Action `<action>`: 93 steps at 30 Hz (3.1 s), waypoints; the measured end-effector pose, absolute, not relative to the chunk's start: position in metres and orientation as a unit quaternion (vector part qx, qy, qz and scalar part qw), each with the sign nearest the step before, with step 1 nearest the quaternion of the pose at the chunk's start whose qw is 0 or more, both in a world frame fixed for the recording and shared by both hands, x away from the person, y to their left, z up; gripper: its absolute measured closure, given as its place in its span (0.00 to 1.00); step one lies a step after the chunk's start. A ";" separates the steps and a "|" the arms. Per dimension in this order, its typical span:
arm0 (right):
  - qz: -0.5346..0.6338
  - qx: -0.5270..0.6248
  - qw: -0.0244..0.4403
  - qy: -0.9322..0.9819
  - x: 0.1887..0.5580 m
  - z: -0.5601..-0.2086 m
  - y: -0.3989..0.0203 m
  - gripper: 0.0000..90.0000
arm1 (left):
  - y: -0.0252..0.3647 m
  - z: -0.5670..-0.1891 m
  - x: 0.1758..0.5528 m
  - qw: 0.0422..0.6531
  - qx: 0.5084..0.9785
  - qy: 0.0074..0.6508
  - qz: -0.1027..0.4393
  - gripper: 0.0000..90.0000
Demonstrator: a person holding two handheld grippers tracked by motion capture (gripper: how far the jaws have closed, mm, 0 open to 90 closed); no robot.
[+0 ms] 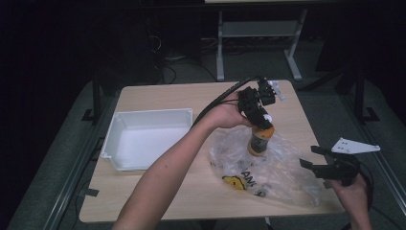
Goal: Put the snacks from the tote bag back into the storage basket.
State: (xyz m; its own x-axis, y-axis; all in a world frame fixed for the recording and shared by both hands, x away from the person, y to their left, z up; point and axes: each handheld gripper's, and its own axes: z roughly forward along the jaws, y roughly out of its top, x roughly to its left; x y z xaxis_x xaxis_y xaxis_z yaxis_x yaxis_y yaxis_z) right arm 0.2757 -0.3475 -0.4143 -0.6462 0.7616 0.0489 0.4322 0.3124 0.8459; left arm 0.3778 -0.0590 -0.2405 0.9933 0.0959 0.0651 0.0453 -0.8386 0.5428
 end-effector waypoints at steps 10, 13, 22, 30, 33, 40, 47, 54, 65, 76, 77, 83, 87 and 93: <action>0.449 0.385 0.190 0.783 0.276 -0.417 -0.347 0.28 | -0.038 -0.221 0.370 0.284 0.956 0.041 0.066 0.66; 0.455 0.393 0.190 0.776 0.276 -0.418 -0.348 0.27 | -0.030 -0.216 0.370 0.284 0.955 0.042 0.068 0.66; 0.458 0.397 0.191 0.772 0.276 -0.418 -0.348 0.24 | -0.009 -0.208 0.370 0.279 0.956 0.062 0.070 0.66; 0.460 0.397 0.196 0.770 0.275 -0.416 -0.344 0.22 | 0.013 -0.202 0.371 0.272 0.956 0.075 0.080 0.66; 0.464 0.399 0.197 0.766 0.275 -0.416 -0.344 0.22 | 0.021 -0.202 0.373 0.275 0.954 0.090 0.083 0.66; 0.465 0.406 0.192 0.763 0.276 -0.418 -0.344 0.21 | 0.041 -0.197 0.377 0.273 0.952 0.100 0.092 0.66; 0.463 0.404 0.190 0.766 0.277 -0.419 -0.340 0.20 | 0.057 -0.192 0.378 0.270 0.952 0.108 0.101 0.66; 0.451 0.400 0.186 0.776 0.278 -0.421 -0.334 0.21 | 0.071 -0.188 0.375 0.271 0.951 0.115 0.100 0.66; 0.460 0.396 0.187 0.773 0.274 -0.418 -0.333 0.21 | 0.098 -0.182 0.374 0.274 0.947 0.137 0.096 0.66; 0.458 0.394 0.190 0.774 0.273 -0.417 -0.333 0.22 | 0.123 -0.178 0.373 0.266 0.946 0.152 0.107 0.66; 0.459 0.393 0.190 0.774 0.274 -0.417 -0.333 0.22 | 0.124 -0.179 0.373 0.261 0.947 0.152 0.110 0.66; 0.457 0.392 0.190 0.775 0.274 -0.416 -0.332 0.22 | 0.135 -0.185 0.376 0.254 0.947 0.163 0.113 0.66; 0.455 0.393 0.189 0.777 0.274 -0.418 -0.331 0.22 | 0.145 -0.190 0.378 0.254 0.945 0.171 0.114 0.66; 0.455 0.393 0.189 0.776 0.275 -0.417 -0.330 0.22 | 0.156 -0.196 0.380 0.258 0.942 0.183 0.110 0.66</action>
